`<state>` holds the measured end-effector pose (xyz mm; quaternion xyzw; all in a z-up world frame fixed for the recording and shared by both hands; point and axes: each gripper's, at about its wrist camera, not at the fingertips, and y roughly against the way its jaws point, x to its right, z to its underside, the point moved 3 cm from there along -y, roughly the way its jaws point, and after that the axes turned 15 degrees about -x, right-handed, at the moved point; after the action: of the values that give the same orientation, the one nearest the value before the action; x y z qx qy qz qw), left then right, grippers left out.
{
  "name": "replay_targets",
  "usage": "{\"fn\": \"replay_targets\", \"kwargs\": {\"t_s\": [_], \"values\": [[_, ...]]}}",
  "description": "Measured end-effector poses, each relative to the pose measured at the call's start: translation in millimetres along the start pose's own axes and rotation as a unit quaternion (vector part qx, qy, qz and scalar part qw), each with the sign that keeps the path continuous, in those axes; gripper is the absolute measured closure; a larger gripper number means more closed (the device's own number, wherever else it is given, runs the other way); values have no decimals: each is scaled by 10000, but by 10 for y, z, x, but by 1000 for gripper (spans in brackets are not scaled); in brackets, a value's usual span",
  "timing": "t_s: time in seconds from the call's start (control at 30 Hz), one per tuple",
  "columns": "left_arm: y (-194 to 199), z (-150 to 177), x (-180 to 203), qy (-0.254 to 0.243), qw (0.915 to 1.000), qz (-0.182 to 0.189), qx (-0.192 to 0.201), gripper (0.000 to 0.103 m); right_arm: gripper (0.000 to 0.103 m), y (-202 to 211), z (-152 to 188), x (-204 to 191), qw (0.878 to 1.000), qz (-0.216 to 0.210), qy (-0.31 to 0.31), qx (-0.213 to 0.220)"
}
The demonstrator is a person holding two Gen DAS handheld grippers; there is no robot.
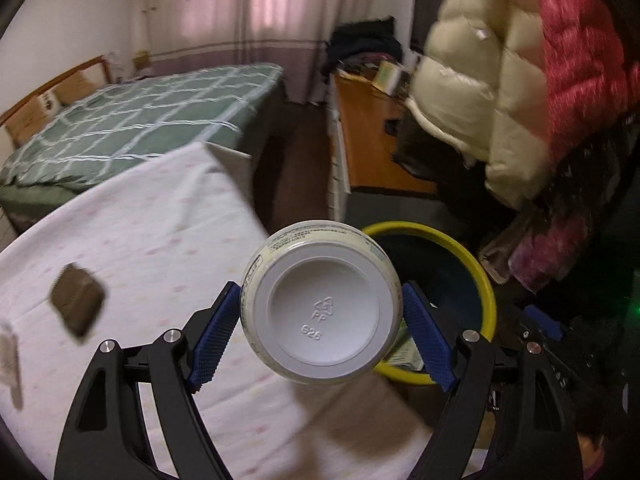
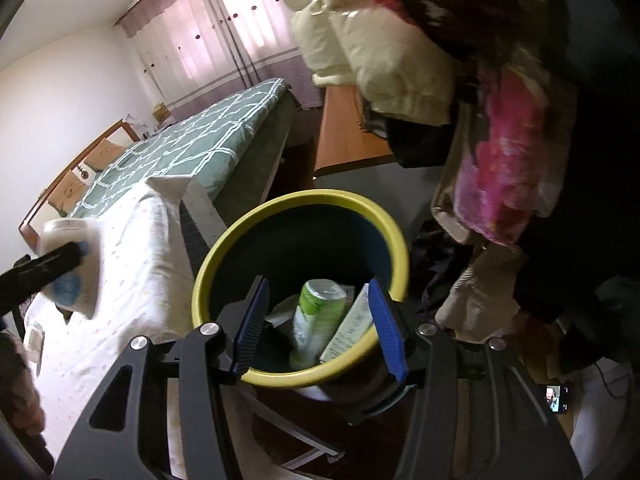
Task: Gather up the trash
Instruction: 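Carry the white bowl over the yellow bin and open the left tool, then move the right tool to the brown square container and grasp it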
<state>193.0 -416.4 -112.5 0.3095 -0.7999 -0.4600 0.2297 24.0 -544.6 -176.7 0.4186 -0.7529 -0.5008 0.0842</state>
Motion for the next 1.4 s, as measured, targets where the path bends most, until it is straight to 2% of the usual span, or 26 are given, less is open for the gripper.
{"fn": "replay_targets", "kwargs": {"t_s": [0.27,0.37,0.43,0.47,0.6,0.87,1.07,1.27,1.4], "values": [[-480,-221,556,-387,9988,50,-301,23,53,16,-53,266,9998,28,-207,40],[-592,-257,614,-424,9983,73,-396,22,53,6,-59,294,9997,41,-236,24],[-657,-293,645,-423,9980,96,-468,18,53,-11,-70,302,9997,52,-239,-10],[-653,-303,650,-387,9982,95,-453,15,53,-19,-71,303,9997,51,-238,-24],[-446,-267,566,-370,9992,2,-159,14,52,-30,-76,285,9998,48,-215,-26],[135,24,-38,118,9996,-95,254,10,51,-91,-35,101,9999,-32,-49,-123],[485,362,-632,648,9959,-389,507,10,51,-100,-14,-136,9997,-58,153,-158],[728,749,-1261,1211,9884,-671,627,10,51,-131,11,-532,9983,-136,520,-237],[906,1012,-1734,1651,9797,-869,731,10,51,-154,32,-866,9962,-184,804,-293]]}}
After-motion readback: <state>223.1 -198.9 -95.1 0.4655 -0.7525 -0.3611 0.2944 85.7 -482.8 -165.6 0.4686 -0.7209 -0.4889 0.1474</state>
